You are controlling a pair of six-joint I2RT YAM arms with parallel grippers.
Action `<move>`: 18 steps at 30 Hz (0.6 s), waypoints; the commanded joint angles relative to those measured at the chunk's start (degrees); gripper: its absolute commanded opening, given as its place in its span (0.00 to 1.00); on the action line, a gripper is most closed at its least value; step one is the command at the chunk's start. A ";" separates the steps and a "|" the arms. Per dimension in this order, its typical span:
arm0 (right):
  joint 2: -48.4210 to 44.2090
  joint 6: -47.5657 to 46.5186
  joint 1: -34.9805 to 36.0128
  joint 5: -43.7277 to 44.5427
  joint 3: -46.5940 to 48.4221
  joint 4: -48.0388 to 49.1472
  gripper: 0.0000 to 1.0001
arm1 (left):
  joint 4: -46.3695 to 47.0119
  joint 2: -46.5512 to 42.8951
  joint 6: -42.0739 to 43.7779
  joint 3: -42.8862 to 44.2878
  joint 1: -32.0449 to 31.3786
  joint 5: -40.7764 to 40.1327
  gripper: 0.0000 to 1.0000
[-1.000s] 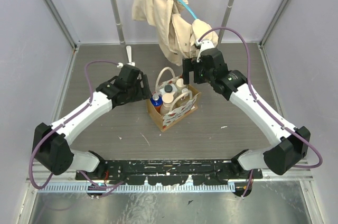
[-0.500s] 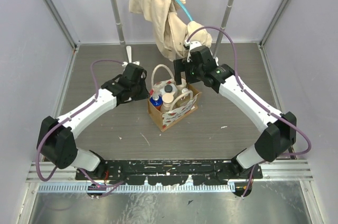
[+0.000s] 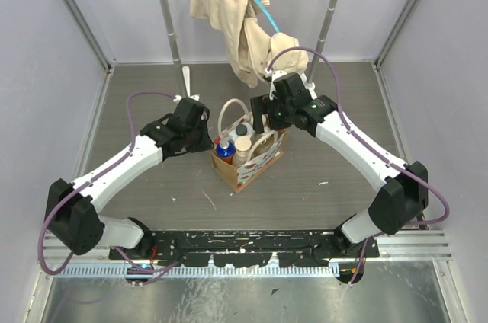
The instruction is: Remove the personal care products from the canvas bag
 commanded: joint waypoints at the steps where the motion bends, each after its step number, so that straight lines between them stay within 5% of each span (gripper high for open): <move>1: -4.55 -0.67 0.90 -2.96 -1.65 -2.75 1.00 | -7.64 -3.91 -1.37 -2.91 -0.78 0.95 0.00; 11: -6.14 0.36 4.79 -1.97 -4.65 -4.62 1.00 | -9.90 -11.10 -4.46 -6.64 -1.19 2.30 0.00; 18: -8.10 0.60 10.01 3.43 1.97 -4.62 1.00 | -10.04 -12.29 -4.79 -7.81 -1.28 1.55 0.00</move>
